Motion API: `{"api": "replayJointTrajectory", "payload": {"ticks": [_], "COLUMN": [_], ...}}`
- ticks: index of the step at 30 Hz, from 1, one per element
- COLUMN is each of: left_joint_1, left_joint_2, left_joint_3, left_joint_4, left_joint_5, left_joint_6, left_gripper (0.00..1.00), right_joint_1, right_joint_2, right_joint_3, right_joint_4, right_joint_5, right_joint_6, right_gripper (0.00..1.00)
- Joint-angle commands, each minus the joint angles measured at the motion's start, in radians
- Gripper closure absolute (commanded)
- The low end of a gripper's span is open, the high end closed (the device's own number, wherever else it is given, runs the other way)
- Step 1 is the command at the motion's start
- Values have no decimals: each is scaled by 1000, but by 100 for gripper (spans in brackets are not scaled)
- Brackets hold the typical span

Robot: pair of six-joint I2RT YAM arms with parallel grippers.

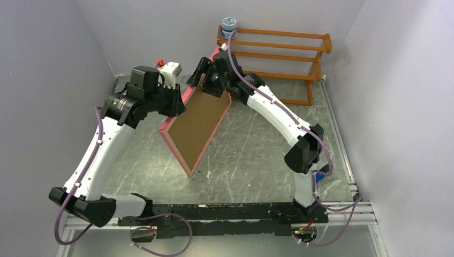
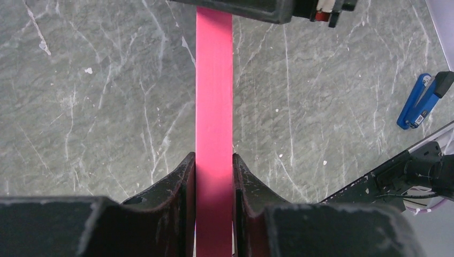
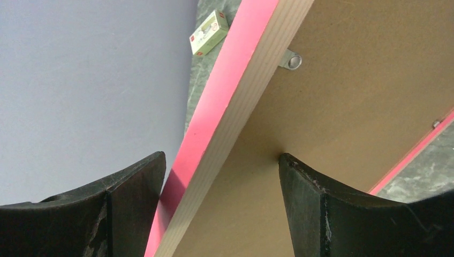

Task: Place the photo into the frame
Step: Turn over the photo frame at the center of the board.

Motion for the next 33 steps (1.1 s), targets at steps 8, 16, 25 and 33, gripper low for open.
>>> {"api": "replayJointTrajectory", "payload": {"ticks": [8,16,25,33], "left_joint_1": [-11,-11,-11,-11], "left_joint_2": [-77,-118,-121,-78], "left_joint_3": [-14,-53,-102,-183], "left_joint_4": [164,281,336,324], "left_joint_5": [193,340,193,-67], "left_joint_6": [44,11,-58,-200], "left_gripper": [40,23,21,22], "right_joint_1": [-1,-31,-166,-296], "right_joint_2": [-106,-209,-377,-532], "right_joint_3": [-51,-155,-377,-571], "right_joint_4": [-46,-50,-12,11], "right_joint_5": [28,36,-106,-280], "right_joint_6": [-65,-82,-139,-143], "right_gripper": [33,45,40,35]}}
